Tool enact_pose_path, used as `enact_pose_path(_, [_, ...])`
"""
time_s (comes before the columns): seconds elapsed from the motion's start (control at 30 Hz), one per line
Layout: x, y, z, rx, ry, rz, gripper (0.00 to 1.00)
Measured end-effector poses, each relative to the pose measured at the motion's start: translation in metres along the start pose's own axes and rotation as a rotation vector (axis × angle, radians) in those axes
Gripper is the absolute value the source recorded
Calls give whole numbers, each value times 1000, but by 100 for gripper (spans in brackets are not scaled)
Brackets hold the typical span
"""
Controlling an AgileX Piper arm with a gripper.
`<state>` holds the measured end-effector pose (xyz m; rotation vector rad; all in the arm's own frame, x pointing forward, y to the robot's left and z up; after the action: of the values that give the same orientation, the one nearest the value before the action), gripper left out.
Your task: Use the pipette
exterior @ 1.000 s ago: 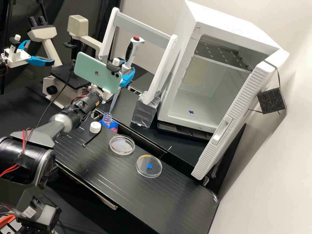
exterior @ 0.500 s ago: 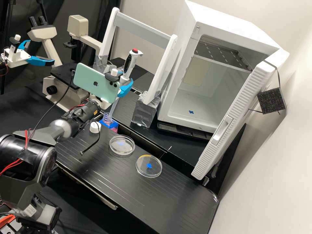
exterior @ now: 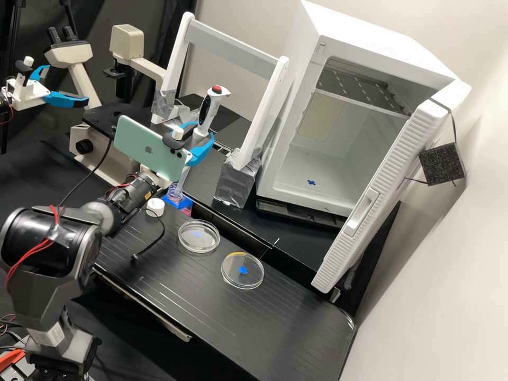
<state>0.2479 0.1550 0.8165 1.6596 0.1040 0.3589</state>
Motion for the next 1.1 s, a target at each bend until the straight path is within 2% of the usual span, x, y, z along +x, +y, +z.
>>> enact_pose_path(0.47, [-5,-17,9,-19,-22,-57,0])
enact_pose_path(0.67, [-5,-16,8,-18,-20,-55,0])
enact_pose_path(0.93, [-8,-2,-3,2,17,-15,0])
enact_pose_path(1.1, [-9,15,-14,13,59,26,0])
